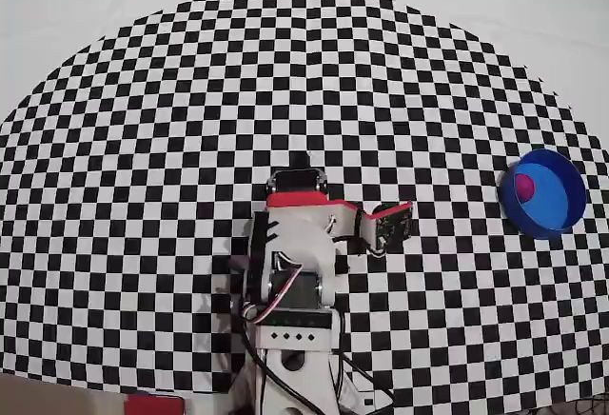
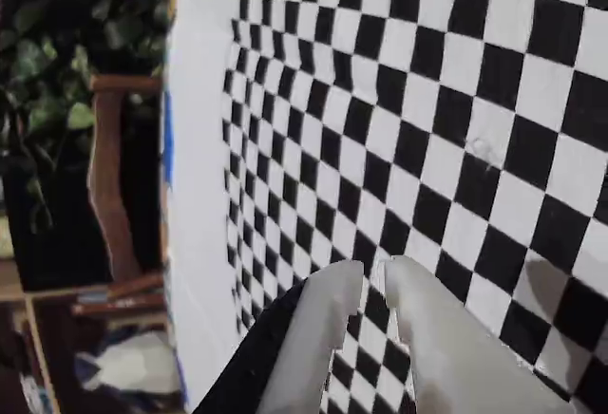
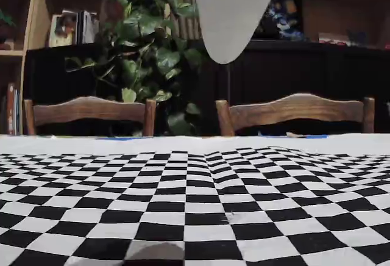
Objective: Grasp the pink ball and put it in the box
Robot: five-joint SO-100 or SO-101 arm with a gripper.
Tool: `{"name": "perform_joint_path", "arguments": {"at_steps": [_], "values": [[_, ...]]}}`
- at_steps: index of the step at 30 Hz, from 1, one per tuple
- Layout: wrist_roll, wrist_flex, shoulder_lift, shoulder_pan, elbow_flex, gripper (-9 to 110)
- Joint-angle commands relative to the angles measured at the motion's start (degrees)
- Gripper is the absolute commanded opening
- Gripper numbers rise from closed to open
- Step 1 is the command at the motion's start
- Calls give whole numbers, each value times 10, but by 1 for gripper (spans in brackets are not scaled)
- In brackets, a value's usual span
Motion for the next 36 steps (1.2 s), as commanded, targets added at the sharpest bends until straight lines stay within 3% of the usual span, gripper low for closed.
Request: {"name": "perform_joint_path", "arguments": {"at_steps": [1,12,36], "values": [[8,25,9,-16,2,0],[13,101,10,-20,4,0],[13,104,10,-22,4,0]]}}
